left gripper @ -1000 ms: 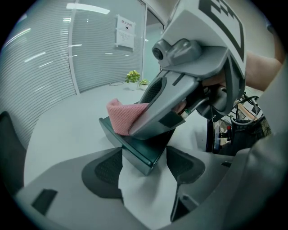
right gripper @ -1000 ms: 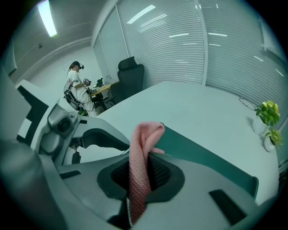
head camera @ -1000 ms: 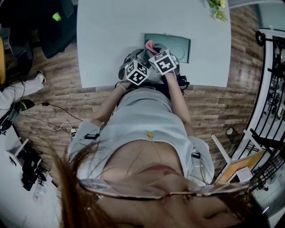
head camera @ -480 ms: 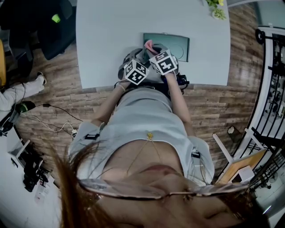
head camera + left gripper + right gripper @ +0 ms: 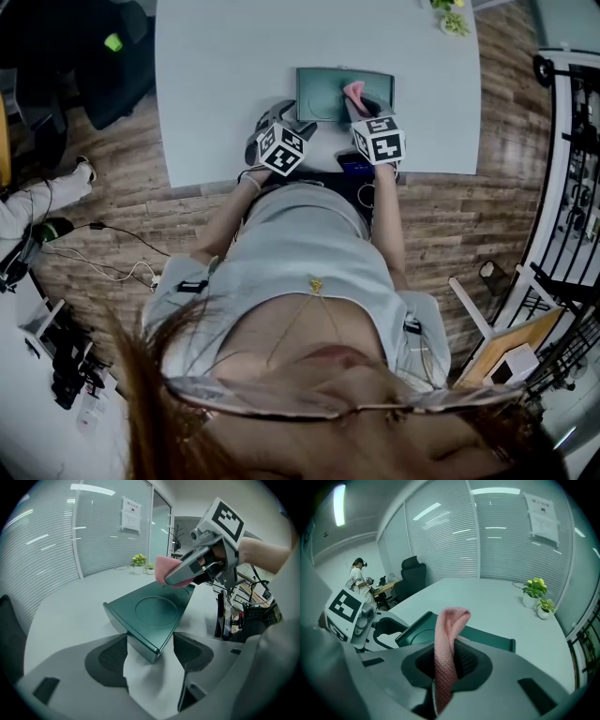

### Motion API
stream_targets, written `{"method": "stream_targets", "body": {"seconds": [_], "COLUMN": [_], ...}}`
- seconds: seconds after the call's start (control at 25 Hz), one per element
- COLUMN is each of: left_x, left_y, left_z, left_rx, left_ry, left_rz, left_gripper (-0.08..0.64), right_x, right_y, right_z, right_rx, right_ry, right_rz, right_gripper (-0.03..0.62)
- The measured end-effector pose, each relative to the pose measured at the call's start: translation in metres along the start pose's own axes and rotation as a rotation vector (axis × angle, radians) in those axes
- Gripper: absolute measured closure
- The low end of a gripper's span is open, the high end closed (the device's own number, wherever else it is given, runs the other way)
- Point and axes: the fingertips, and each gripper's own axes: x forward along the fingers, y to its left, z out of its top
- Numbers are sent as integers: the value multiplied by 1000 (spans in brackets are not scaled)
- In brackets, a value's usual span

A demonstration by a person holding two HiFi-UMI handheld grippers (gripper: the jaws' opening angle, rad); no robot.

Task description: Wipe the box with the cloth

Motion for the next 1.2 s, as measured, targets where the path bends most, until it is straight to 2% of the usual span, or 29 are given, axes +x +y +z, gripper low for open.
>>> {"method": "stream_targets", "body": {"seconds": [0.32,0.56,0.8,0.96,1.2], "left_x": [1,0,4,2,3], "left_y": [2,-1,2,0,-3], "left_z": [-3,2,-3,-2,0], "left_rx": [-3,-2,-6,-7,-9], "left_ry": [3,2,-1,-3,0], "left_rz": [-8,-11,-17,-14,-14], "left_gripper": [250,250,250,250,250], "right_x": [-24,-33,-26,-27,-20], "right_y": [-43,-55,-60,-56,-46], "right_z": [-42,-66,-71,-70,-68], "right_rx": [109,112,144,132,108], "right_ry": [33,83,61,66,81], "right_rz": [-125,-169,-235,-241,-203], "right_gripper": [549,549,549,549,549]}}
